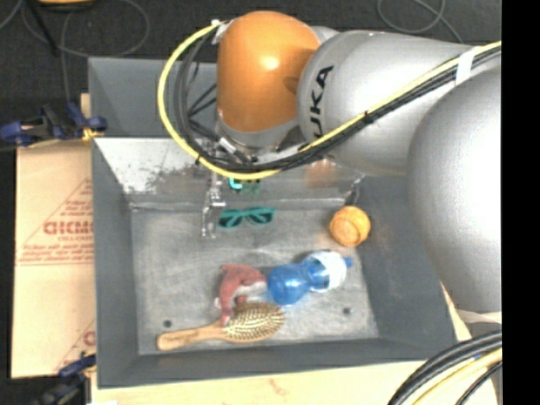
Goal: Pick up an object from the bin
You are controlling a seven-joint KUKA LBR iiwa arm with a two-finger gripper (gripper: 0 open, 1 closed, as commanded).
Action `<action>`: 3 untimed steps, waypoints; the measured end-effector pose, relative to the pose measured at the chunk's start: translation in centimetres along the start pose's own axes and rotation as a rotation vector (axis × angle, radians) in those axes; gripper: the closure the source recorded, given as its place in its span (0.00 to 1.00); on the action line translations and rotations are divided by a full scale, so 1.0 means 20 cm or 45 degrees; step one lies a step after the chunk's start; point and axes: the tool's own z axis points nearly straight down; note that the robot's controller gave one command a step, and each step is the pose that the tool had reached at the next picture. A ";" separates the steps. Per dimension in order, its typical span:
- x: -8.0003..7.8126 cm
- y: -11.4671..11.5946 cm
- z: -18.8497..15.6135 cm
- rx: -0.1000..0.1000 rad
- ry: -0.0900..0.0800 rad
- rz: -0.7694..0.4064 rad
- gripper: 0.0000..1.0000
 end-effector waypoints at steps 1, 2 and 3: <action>-0.01 0.00 -0.02 -0.001 -0.009 0.003 0.00; 0.15 -0.03 0.13 0.001 -0.017 -0.083 0.00; 0.34 -0.14 0.48 0.002 -0.012 -0.313 0.00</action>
Offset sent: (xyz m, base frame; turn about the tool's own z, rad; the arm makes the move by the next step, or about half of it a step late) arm -0.1005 -0.0189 -0.1001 -0.2109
